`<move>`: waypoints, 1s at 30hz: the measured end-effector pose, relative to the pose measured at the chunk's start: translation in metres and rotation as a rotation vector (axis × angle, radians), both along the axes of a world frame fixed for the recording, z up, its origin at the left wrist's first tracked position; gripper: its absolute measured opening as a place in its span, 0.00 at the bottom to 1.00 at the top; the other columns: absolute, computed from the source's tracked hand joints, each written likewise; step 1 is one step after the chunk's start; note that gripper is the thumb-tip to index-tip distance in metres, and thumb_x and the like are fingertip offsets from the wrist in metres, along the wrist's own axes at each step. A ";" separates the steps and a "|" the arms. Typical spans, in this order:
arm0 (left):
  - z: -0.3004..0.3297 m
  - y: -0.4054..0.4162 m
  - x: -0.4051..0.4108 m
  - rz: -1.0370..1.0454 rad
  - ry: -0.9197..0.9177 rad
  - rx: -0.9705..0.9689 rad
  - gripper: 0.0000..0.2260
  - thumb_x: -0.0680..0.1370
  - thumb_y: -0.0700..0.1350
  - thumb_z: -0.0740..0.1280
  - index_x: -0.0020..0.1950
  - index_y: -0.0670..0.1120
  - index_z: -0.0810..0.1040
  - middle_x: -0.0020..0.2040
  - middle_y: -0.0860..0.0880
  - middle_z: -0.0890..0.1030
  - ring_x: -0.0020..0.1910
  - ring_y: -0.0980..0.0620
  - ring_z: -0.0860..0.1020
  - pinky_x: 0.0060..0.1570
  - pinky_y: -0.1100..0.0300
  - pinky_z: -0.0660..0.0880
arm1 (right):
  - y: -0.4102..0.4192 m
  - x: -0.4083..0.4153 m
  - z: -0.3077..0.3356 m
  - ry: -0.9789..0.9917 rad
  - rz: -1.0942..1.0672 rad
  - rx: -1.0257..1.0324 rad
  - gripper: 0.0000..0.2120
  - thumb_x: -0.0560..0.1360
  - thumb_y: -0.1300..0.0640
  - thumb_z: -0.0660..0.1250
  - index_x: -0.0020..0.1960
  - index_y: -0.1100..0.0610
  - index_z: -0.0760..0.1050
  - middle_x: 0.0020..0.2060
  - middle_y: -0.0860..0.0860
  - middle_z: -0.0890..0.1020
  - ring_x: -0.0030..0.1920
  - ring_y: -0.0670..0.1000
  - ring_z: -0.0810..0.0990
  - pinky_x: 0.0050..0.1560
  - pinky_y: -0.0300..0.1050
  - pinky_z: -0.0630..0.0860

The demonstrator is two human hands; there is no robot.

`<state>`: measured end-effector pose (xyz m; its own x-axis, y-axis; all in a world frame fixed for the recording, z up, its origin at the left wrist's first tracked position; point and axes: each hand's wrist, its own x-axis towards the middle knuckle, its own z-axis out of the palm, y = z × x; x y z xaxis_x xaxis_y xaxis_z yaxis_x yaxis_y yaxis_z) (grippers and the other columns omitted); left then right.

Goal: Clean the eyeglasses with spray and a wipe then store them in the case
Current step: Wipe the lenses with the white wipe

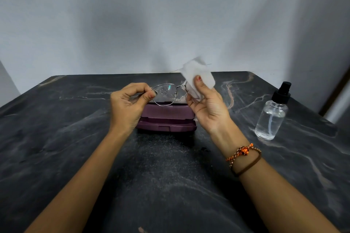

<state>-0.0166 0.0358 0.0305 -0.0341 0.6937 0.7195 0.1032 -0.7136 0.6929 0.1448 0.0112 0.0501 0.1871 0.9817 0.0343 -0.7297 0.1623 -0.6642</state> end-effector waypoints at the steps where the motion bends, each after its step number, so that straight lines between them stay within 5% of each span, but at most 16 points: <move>1: 0.000 0.000 0.000 0.006 0.005 0.005 0.09 0.68 0.32 0.69 0.45 0.42 0.78 0.37 0.51 0.78 0.37 0.65 0.77 0.41 0.73 0.73 | 0.000 0.000 0.000 -0.002 0.026 0.007 0.05 0.73 0.65 0.64 0.47 0.57 0.74 0.40 0.51 0.80 0.38 0.46 0.79 0.37 0.36 0.76; 9: 0.001 0.004 -0.005 0.035 -0.003 0.002 0.09 0.68 0.33 0.70 0.44 0.44 0.78 0.37 0.51 0.78 0.37 0.65 0.77 0.42 0.73 0.73 | 0.001 -0.001 0.003 0.030 0.017 -0.023 0.09 0.71 0.70 0.64 0.40 0.58 0.74 0.27 0.47 0.83 0.30 0.44 0.82 0.34 0.34 0.79; 13: 0.001 0.004 -0.004 0.040 0.023 0.012 0.08 0.68 0.34 0.70 0.43 0.45 0.78 0.37 0.51 0.78 0.37 0.65 0.77 0.41 0.73 0.73 | 0.002 -0.001 0.002 0.154 -0.011 -0.050 0.05 0.72 0.68 0.65 0.43 0.60 0.74 0.35 0.52 0.82 0.35 0.49 0.82 0.35 0.37 0.80; 16: 0.001 0.003 -0.003 0.034 0.011 0.009 0.08 0.68 0.34 0.70 0.44 0.44 0.78 0.37 0.51 0.78 0.37 0.65 0.77 0.41 0.74 0.73 | 0.003 0.000 0.002 0.204 -0.013 -0.024 0.04 0.73 0.67 0.63 0.45 0.60 0.73 0.42 0.53 0.79 0.42 0.50 0.79 0.46 0.40 0.79; 23: 0.001 0.001 -0.001 0.012 -0.003 0.018 0.08 0.67 0.33 0.70 0.43 0.43 0.78 0.35 0.55 0.79 0.37 0.65 0.77 0.41 0.73 0.73 | 0.001 0.002 0.000 -0.070 -0.113 -0.090 0.03 0.70 0.58 0.69 0.40 0.56 0.75 0.34 0.50 0.81 0.31 0.45 0.81 0.33 0.37 0.78; 30: -0.001 0.006 -0.004 0.025 -0.010 0.035 0.08 0.67 0.33 0.70 0.43 0.43 0.78 0.33 0.64 0.81 0.37 0.65 0.77 0.41 0.73 0.73 | 0.000 0.000 0.000 -0.086 0.006 -0.004 0.13 0.68 0.77 0.64 0.45 0.61 0.75 0.40 0.55 0.81 0.41 0.50 0.80 0.36 0.36 0.81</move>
